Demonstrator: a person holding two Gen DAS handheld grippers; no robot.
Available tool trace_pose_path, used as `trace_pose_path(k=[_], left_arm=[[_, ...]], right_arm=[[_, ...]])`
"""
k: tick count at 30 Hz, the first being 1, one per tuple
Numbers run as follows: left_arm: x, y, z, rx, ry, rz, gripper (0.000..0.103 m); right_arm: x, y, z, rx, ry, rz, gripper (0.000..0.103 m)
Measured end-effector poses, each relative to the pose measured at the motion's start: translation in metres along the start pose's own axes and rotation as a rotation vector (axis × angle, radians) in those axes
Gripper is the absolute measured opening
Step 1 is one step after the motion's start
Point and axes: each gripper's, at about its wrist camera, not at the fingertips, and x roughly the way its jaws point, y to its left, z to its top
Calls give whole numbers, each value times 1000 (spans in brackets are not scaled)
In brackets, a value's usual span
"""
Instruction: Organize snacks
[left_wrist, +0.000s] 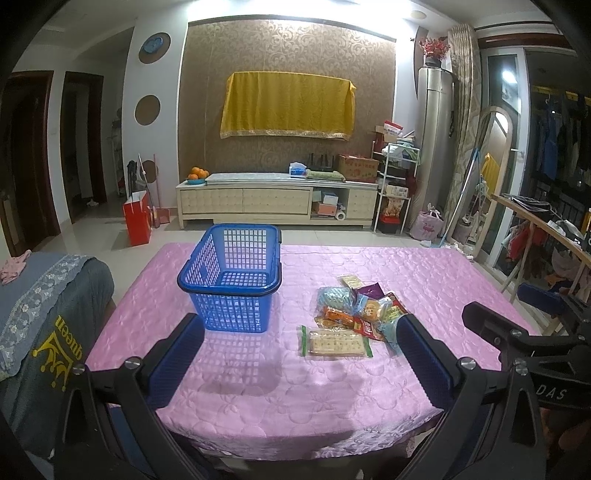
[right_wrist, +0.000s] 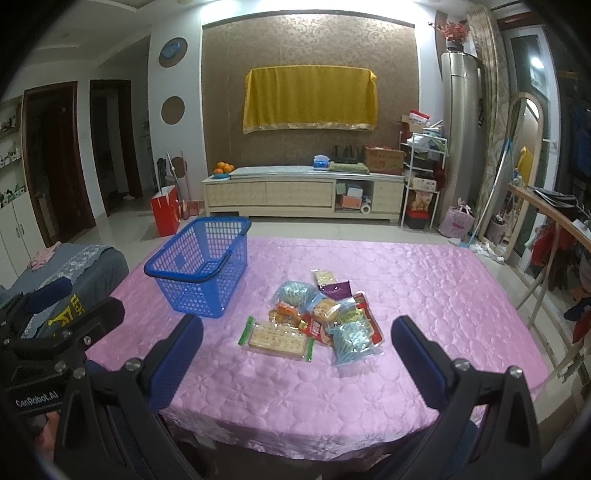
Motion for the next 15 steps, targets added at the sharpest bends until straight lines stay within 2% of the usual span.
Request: trace_pose_path(k=[9,15], left_arm=[[26,-11,24,22,22,-17,103],[68,-15,46,12,71,-40,103]], right_arm=[[20,-17,24,5,7,3,103],[47,-43,46,-4,15,26,103]])
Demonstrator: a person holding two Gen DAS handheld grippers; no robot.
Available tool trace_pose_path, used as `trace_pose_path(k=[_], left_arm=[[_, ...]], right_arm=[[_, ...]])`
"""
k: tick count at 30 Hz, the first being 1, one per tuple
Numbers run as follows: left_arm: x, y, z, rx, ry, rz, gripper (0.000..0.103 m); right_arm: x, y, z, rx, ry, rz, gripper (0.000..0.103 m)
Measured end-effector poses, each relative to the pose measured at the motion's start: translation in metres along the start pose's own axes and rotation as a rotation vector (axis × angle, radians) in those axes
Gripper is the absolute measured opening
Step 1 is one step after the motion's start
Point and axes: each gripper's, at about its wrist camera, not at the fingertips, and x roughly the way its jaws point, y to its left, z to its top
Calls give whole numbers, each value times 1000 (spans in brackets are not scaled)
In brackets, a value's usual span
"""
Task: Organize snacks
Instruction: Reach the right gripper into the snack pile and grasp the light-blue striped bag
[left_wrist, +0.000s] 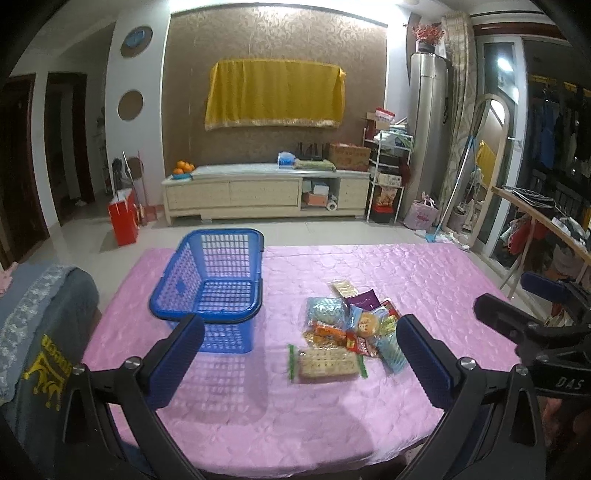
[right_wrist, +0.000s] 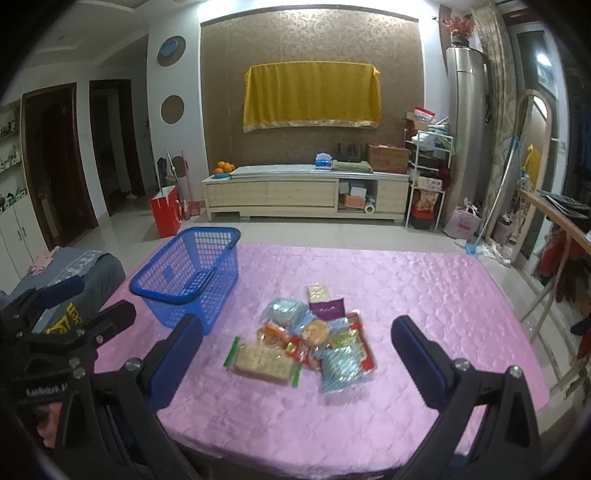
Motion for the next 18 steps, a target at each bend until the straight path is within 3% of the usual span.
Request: trace_pose_path(k=[9,18], left_arm=[[84,-5,15,-21,124,10,103],[156,-17,-23,-21,299,7,103]], right_arm=[[92,-49,-8,-2,212,3,103],[167,-65,-50,-14,410,32,102]])
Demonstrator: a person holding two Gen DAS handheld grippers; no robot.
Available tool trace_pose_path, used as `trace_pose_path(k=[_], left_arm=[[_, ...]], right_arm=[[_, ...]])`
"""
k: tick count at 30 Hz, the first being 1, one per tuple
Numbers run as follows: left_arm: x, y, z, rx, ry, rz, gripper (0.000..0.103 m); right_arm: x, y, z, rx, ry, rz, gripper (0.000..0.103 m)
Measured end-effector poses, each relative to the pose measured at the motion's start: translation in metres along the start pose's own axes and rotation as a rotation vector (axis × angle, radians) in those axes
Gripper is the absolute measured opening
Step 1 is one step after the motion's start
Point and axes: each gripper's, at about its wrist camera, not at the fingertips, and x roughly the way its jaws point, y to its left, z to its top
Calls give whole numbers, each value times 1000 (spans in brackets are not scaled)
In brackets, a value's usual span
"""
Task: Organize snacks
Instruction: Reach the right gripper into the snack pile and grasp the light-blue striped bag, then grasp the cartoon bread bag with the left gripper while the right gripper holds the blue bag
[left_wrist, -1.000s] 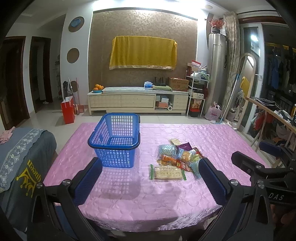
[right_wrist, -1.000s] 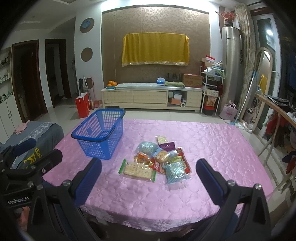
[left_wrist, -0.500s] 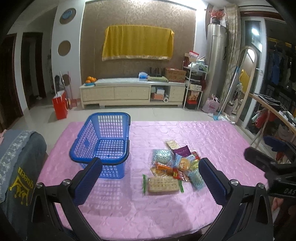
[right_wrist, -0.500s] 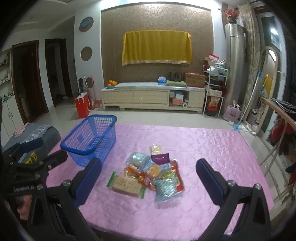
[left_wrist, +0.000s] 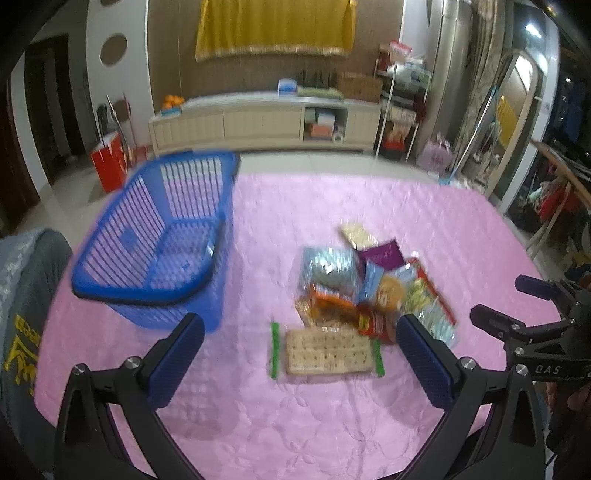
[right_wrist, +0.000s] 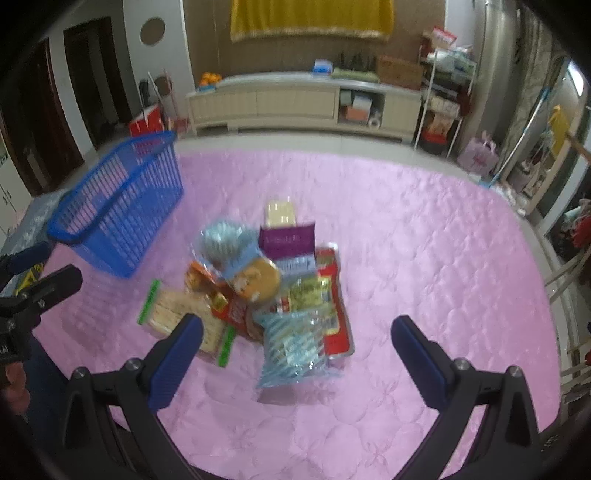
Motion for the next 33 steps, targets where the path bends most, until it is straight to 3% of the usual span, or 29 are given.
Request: trace_pose_path(k=[3,6,14,15,18,24,33], left_arm=[[22,-5,-6,13,56,-6,103],[39,-8,-11,16,94,-7,103],[72,-11,-19,33,150,2,103],[74,-11,-20,36,155,5,103],[78,-13,-23,46,164,11,103],[70,-21,-14,87,141,-8,103],[69,-57,12,177,132,-59,103]], right_arm=[[21,-4,-3,3,55,22,94],[45,-4,-6,-7,125,36,78],[90,1,-12,-56,223,29,72],[91,2,-13,-63,224,31,64],[87,7,-14,-80,205,23,58],[63,-7,-14,3,167,81,58],[31,-42,-20,81,112,88,58]])
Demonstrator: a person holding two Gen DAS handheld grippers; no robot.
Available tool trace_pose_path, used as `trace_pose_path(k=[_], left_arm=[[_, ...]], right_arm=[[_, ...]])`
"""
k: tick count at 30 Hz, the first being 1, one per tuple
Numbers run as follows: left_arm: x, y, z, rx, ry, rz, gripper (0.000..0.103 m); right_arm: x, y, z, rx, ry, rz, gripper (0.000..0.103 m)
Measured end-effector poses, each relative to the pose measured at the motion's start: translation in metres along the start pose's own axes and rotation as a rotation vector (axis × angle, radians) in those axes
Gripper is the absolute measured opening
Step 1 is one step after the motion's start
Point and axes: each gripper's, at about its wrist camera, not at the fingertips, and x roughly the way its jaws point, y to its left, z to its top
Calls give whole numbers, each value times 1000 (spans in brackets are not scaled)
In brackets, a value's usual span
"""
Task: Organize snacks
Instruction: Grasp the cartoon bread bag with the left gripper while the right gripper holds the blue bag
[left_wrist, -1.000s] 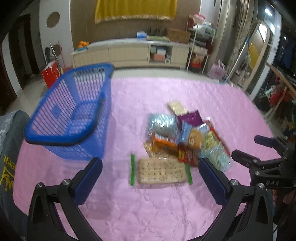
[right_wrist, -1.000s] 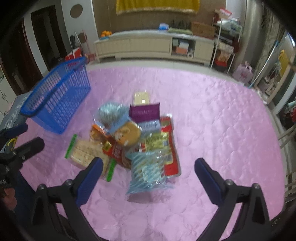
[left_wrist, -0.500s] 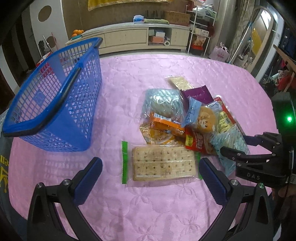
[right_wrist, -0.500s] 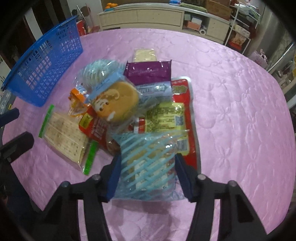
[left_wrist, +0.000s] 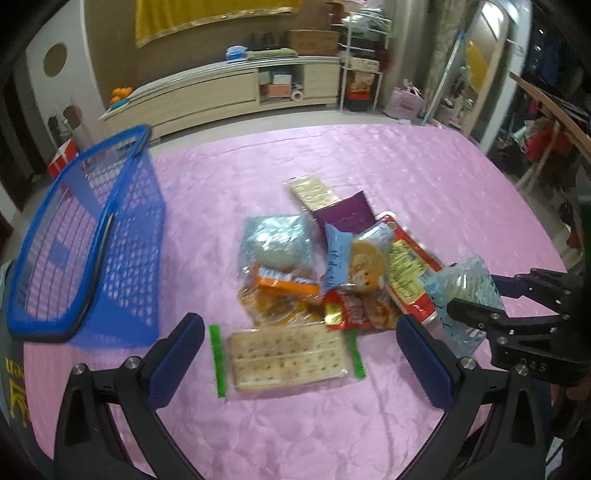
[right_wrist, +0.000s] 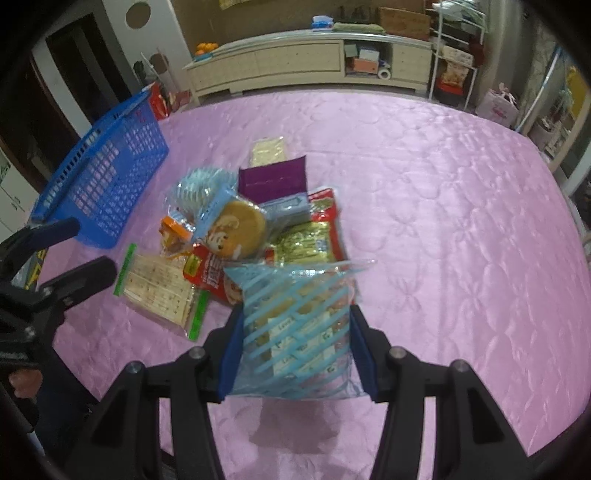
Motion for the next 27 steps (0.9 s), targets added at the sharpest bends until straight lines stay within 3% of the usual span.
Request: trace_pose_path(k=[9,18,21,23,27], left_arm=[[23,-33,23,99,42,-5,103],[69,-61,39,216,132,9,103],[90,-64,43,236,169,25,94],[103,-64,44,235,200,33,80],[114,-60,46,205,217,3,76]], right_arm=[[2,-16,8,72,-50,-48,58],[23,-36,14,139,-39,-58,58],[28,-42,12,159,-37,-49,58],[30,-45,11,165,-35,-48,58],[29,-50,9,176,-35,-39,58]])
